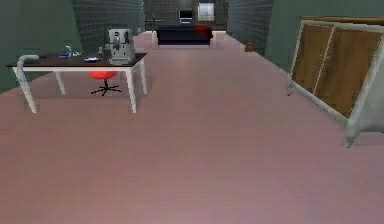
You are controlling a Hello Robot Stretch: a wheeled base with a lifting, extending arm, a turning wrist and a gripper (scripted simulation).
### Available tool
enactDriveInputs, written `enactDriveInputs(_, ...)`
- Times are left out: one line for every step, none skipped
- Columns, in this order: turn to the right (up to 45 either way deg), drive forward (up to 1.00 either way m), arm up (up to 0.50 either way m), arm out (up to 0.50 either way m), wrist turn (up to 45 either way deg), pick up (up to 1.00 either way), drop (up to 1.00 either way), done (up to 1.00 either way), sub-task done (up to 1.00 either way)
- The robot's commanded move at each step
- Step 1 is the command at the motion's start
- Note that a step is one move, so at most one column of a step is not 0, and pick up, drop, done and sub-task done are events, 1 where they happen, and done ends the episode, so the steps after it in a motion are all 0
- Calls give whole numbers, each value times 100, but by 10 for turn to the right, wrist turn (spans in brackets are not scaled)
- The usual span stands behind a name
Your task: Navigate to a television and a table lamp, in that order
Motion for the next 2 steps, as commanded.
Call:
enactDriveInputs(90, 0, 0, 0, 0, 0, 0, 0, 0)
enactDriveInputs(0, 100, 0, 0, 0, 0, 0, 0, 0)
